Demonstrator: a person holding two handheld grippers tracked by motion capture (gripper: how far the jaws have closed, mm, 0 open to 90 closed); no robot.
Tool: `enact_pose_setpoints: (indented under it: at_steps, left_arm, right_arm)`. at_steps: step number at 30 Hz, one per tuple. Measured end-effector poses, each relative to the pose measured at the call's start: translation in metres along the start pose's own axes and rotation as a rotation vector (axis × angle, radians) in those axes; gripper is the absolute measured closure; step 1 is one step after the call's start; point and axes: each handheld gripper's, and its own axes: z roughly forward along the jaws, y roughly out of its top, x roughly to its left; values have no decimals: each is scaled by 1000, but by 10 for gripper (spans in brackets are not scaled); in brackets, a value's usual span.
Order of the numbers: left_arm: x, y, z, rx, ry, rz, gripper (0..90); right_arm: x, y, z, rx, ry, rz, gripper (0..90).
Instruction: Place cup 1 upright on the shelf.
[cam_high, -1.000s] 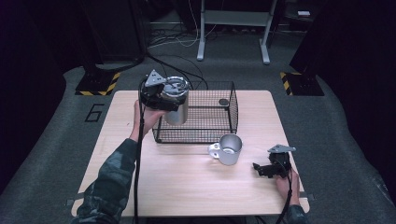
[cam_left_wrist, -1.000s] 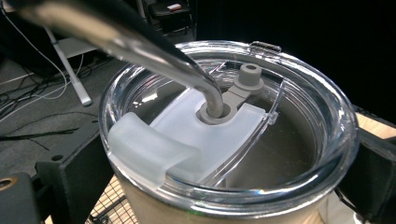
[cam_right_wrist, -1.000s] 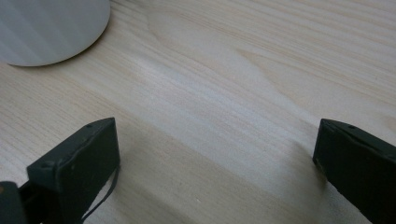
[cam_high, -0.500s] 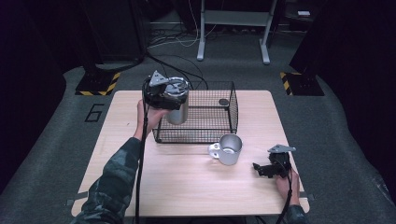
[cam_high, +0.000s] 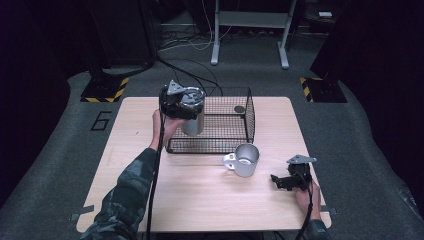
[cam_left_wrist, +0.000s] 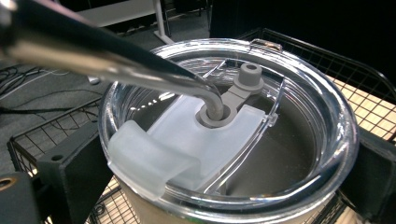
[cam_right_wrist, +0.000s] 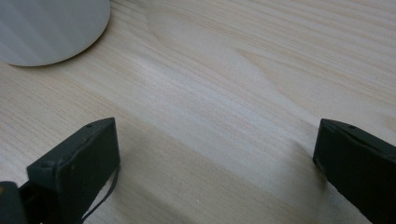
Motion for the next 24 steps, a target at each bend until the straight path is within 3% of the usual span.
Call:
enact_pose_setpoints:
  at_steps: [24]
  left_arm:
    - [-1,-26,32,50,48,-47,38]
  right_arm:
    - [0,0,0,0,0,0,1]
